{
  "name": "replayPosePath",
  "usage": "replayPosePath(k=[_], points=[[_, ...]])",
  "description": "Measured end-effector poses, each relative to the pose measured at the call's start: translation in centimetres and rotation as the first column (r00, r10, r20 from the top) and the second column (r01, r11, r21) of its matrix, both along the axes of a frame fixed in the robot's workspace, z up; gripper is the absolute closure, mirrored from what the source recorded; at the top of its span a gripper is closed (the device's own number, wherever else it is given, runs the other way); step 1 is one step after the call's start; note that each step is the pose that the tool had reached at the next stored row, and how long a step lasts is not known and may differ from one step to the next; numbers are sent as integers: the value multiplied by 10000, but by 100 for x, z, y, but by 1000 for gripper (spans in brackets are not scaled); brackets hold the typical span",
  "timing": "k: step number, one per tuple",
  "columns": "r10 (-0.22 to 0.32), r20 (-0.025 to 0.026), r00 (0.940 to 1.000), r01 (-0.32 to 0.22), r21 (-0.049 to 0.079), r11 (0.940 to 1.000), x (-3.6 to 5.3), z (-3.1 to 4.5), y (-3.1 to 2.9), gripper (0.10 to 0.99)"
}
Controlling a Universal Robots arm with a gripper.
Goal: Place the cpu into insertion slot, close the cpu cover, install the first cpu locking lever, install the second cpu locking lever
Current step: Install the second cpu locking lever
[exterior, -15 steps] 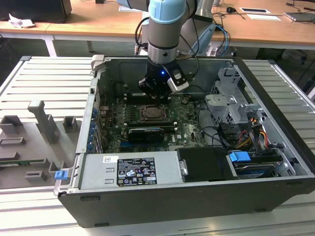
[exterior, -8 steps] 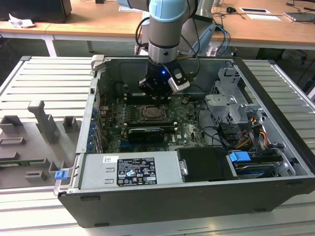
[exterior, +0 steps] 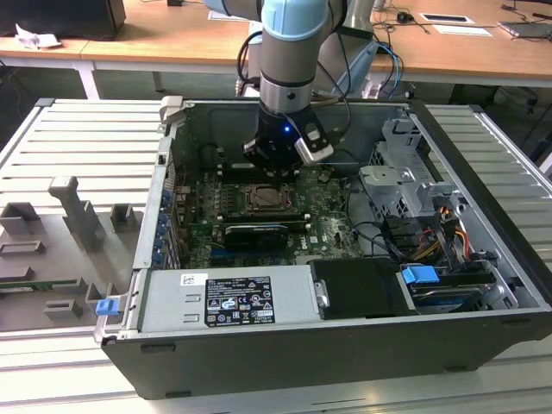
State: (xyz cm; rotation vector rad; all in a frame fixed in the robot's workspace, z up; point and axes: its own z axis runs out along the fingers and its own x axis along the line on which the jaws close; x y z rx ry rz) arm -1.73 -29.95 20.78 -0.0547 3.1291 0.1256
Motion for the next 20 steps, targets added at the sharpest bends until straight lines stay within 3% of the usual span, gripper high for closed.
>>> replayPosePath(k=[20], points=[[-1,-1,10000,1,-1,10000,0,21,-97,980]])
